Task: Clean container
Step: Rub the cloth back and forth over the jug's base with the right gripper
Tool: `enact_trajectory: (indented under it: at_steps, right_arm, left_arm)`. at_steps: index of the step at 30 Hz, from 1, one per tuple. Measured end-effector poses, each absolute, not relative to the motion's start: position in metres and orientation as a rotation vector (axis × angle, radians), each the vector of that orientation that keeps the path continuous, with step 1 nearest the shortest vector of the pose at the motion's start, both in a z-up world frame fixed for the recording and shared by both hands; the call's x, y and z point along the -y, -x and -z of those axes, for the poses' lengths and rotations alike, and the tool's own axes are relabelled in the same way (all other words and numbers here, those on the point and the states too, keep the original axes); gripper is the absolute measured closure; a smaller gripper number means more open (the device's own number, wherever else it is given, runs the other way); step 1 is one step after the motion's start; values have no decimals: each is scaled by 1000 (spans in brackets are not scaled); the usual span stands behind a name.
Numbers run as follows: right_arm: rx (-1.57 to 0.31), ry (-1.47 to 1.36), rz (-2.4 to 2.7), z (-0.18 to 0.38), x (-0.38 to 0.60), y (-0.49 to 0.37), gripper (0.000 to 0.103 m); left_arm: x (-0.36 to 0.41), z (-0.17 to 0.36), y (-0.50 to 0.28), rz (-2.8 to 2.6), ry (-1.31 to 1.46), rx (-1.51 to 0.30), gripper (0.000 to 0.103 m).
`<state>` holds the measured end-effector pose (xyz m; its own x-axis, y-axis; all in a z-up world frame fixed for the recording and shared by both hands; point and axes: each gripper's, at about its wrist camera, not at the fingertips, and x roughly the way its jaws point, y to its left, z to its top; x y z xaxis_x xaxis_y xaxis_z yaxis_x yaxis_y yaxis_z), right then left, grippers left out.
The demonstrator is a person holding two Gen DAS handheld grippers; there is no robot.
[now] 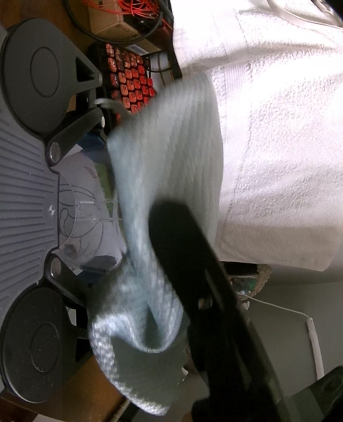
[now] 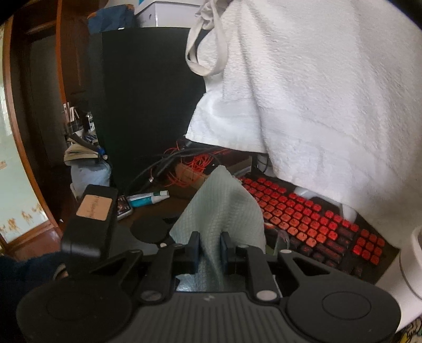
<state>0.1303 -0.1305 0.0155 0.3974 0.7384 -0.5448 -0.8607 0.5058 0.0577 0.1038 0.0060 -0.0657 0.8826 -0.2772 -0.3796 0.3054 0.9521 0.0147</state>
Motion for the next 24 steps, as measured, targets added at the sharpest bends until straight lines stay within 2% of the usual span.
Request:
enact_trajectory:
  at_steps: [24]
  right_arm:
    - [-536, 298, -991, -16, 120, -161, 88]
  left_arm:
    - [-3, 65, -102, 306, -74, -385, 20]
